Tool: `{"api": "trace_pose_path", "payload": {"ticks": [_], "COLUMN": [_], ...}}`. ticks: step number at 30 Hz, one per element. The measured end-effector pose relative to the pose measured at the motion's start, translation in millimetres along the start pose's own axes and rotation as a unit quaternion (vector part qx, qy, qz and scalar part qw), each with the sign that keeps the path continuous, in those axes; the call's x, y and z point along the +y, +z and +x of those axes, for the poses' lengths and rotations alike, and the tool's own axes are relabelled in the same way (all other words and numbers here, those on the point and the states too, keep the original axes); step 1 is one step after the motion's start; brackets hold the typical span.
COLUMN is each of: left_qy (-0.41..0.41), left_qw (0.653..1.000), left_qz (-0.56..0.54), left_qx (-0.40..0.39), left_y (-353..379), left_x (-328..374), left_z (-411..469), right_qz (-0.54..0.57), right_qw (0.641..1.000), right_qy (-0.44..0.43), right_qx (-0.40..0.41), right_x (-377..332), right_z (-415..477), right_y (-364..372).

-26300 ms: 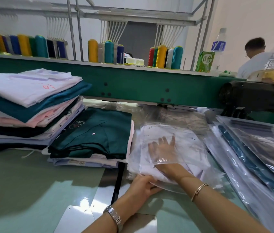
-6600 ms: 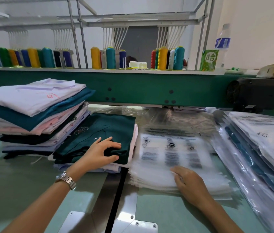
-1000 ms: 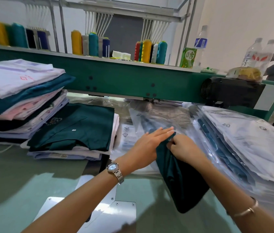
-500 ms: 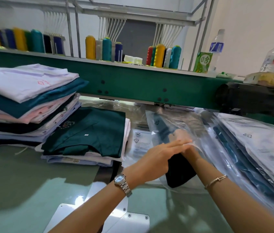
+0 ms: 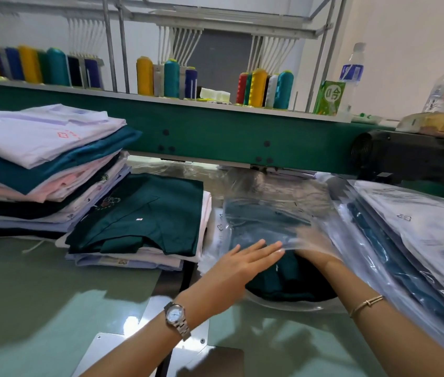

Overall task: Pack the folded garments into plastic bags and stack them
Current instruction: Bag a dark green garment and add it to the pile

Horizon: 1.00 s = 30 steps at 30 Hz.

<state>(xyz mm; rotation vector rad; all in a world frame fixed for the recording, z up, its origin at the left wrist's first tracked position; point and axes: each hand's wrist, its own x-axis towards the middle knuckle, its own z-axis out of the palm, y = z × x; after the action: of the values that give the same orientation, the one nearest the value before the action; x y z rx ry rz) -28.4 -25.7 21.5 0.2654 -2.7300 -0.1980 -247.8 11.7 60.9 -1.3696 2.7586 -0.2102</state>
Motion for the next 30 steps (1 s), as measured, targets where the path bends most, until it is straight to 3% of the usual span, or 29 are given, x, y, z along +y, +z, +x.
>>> {"api": "trace_pose_path", "payload": {"ticks": [5, 7, 9, 11, 13, 17, 20, 30], "left_qy": [0.023, -0.005, -0.055, -0.089, -0.093, -0.083, -0.075, -0.089], "left_qw": [0.997, 0.998, 0.993, 0.984, 0.980, 0.973, 0.966, 0.966], "left_qz": [0.068, 0.067, 0.081, 0.118, 0.160, 0.212, 0.241, 0.244], "left_qx": [-0.005, 0.018, 0.067, 0.095, 0.075, 0.033, 0.046, 0.022], "left_y": [11, 16, 20, 21, 22, 29, 30, 24], "left_x": [-6, -10, -14, -18, -21, -23, -22, -20], "left_z": [-25, -34, -42, -47, -49, -52, -52, -49], "right_qz": [-0.204, -0.237, -0.164, -0.026, -0.002, -0.069, -0.089, -0.055], "right_qw": [0.979, 0.971, 0.981, 0.976, 0.960, 0.961, 0.962, 0.962], "right_qy": [-0.006, -0.022, -0.097, -0.215, -0.281, -0.264, -0.252, -0.256], "right_qx": [-0.027, 0.005, 0.038, 0.010, -0.024, -0.043, -0.063, -0.078], "right_x": [10, 1, -11, -21, -28, -37, -43, -32], "right_z": [-4, -9, -18, -37, -53, -54, -45, 1], "right_y": [18, 28, 43, 59, 74, 87, 82, 94]}}
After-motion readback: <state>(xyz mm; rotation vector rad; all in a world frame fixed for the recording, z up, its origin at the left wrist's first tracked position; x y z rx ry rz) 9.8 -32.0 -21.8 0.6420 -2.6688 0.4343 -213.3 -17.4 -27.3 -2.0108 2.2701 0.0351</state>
